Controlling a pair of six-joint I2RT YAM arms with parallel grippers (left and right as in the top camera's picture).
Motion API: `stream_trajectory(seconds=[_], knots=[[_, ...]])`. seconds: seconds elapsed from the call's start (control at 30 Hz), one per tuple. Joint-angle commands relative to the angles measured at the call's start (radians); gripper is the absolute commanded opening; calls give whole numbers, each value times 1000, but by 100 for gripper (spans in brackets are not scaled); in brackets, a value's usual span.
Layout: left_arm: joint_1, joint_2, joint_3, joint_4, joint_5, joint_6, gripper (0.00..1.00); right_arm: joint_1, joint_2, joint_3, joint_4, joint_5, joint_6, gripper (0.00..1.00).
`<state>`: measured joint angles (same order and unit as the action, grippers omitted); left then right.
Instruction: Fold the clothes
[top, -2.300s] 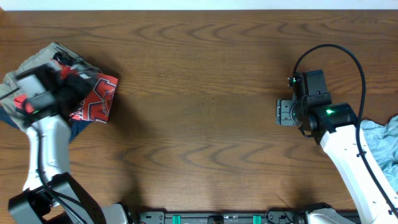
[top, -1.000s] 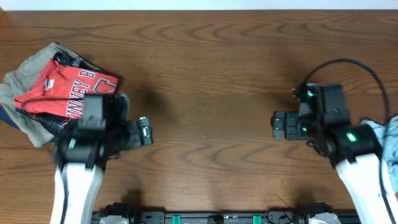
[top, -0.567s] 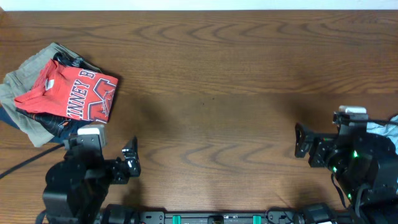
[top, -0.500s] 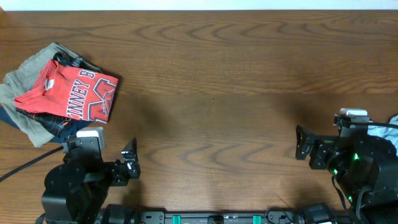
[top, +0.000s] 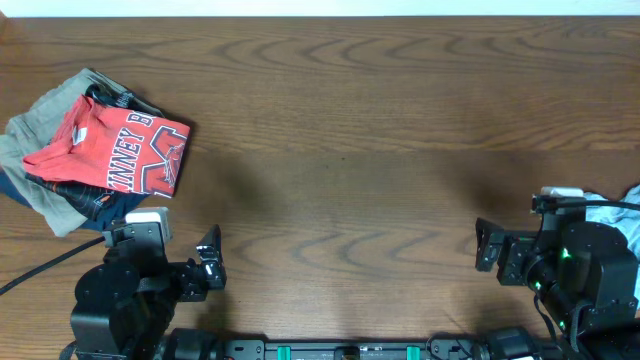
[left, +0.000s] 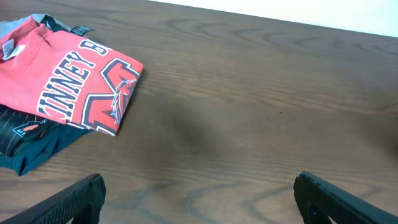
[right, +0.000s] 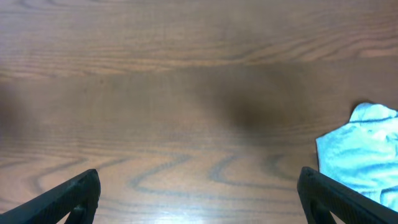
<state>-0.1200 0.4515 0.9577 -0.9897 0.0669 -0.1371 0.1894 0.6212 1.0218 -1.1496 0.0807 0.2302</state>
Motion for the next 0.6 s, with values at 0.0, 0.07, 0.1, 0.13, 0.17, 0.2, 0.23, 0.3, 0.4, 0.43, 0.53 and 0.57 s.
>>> stream_trajectory(seconds=[0.0,0.07,0.1,0.13,0.17,0.2,0.23,0.3,0.4,0.43,0.53,0.57], knots=[[-3,-2,-7,-2,-15,-2,98,-6,-1,4,-10,13,12,99],[-3,-2,-7,-2,-15,-2,98,-6,-1,4,-14,13,12,99],[-3,-2,-7,-2,-15,-2,98,-6,-1,4,-14,13,12,99],[-3,-2,-7,-2,-15,-2,98,-6,-1,4,-14,13,12,99],[-3,-2,-7,-2,-15,-2,98,-6,-1,4,-14,13,12,99],[-3,-2,-7,-2,-15,-2,98,-6,-1,4,-14,13,12,99],[-3,-2,-7,-2,-15,-2,98,-6,-1,4,-14,13,12,99],[-3,-2,-7,-2,-15,-2,98,-6,-1,4,-14,13,12,99],[-3,-2,-7,-2,-15,-2,98,-6,-5,4,-14,13,12,99],[-3,-2,-7,-2,-15,-2,98,-6,-8,4,-14,13,12,99],[-3,-2,-7,-2,-15,-2,98,-6,-17,3,-15,13,12,99],[-3,-2,-7,-2,-15,-2,98,-6,-23,3,-15,13,12,99]])
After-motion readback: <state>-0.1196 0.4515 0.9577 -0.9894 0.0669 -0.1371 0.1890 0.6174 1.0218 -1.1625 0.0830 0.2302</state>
